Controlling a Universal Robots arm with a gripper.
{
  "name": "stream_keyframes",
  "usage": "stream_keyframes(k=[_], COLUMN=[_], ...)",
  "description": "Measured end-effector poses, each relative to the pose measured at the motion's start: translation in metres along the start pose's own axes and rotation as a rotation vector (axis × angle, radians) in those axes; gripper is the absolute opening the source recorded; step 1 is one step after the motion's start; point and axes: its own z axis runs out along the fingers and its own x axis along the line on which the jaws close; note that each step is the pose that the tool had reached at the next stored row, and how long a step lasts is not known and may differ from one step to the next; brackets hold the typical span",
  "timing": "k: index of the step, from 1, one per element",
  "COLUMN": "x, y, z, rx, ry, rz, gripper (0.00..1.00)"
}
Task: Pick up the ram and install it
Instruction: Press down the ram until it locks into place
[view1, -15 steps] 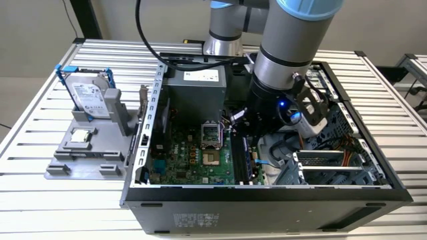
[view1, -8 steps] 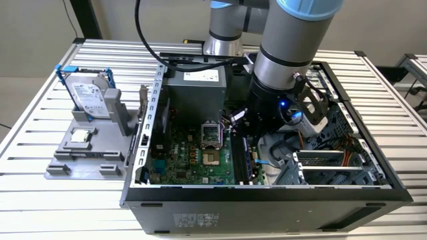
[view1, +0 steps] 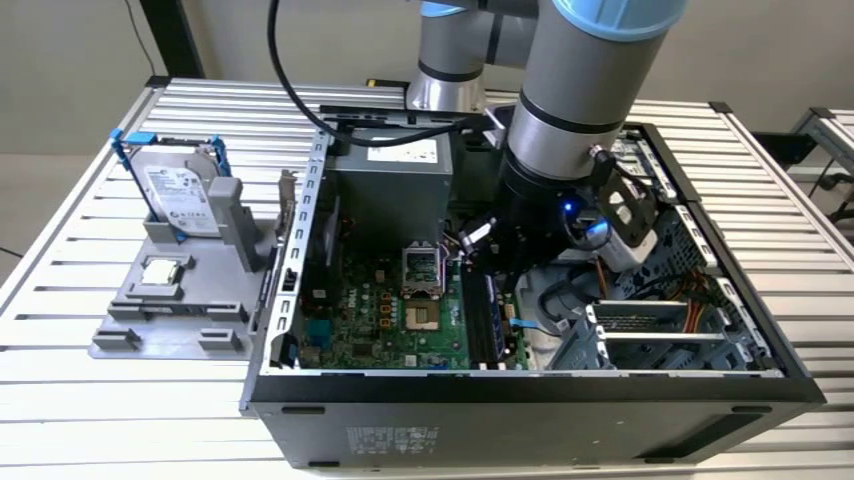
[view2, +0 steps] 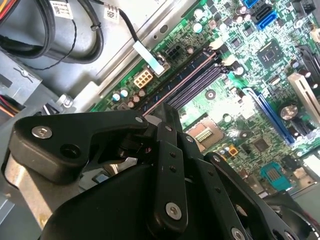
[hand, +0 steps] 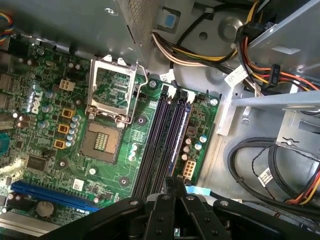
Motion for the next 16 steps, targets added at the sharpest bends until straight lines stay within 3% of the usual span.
stream_keyframes(k=[16], x=[0.0000], y=[0.0000], z=[0.0000], rx=[0.0005], ry=[-0.0016], rz=[-0.121], gripper=[0.00])
